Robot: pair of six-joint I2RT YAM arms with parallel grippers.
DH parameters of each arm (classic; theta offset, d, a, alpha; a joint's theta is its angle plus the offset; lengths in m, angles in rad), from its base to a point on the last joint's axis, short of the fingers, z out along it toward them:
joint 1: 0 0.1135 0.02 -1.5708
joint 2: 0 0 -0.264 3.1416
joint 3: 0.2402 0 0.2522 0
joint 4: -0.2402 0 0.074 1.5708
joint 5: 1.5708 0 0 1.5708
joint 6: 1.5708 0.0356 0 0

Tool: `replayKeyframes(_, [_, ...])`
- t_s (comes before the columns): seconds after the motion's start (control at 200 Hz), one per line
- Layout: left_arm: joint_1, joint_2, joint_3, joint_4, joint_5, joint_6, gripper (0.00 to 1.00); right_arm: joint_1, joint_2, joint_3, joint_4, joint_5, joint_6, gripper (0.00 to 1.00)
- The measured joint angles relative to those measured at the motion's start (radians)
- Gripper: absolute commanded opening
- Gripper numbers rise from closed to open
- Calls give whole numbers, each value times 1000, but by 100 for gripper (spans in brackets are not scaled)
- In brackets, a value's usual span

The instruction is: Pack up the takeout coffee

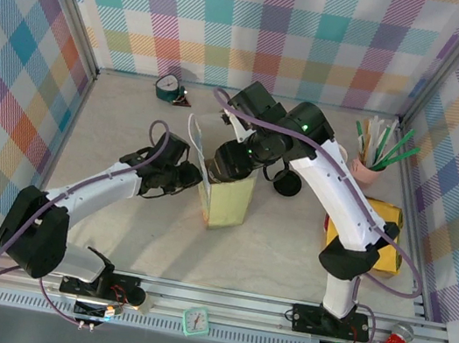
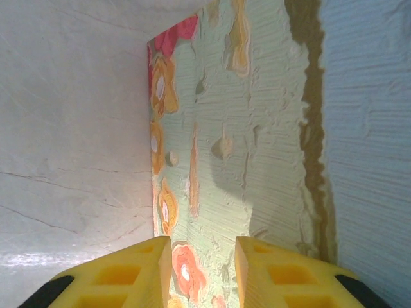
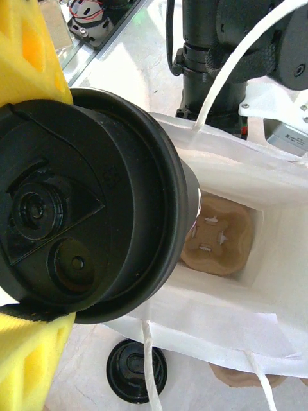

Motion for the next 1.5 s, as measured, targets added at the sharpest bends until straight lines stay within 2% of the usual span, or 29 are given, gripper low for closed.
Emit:
replayKeyframes(0.425, [-23, 3, 12, -5, -27, -10, 31, -2, 3, -1, -8, 23, -12, 67])
replayKeyframes(0.76, [-5, -33, 54, -61, -59, 40, 32, -9, 80, 27, -9, 32, -12, 67])
replayKeyframes(0.96, [78, -72, 71, -93, -73, 77, 33, -21, 103, 36, -8, 32, -12, 67])
replayKeyframes(1.16, [199, -58, 100, -98, -79, 110, 34, -29, 118, 46, -6, 24, -12, 67])
replayKeyframes(1.305, [281, 48, 155, -53, -72, 127, 35, -31, 138, 47, -5, 14, -9, 67])
replayKeyframes(1.5, [305, 231, 231, 49, -34, 139, 36, -31, 159, 47, -5, 8, -5, 67])
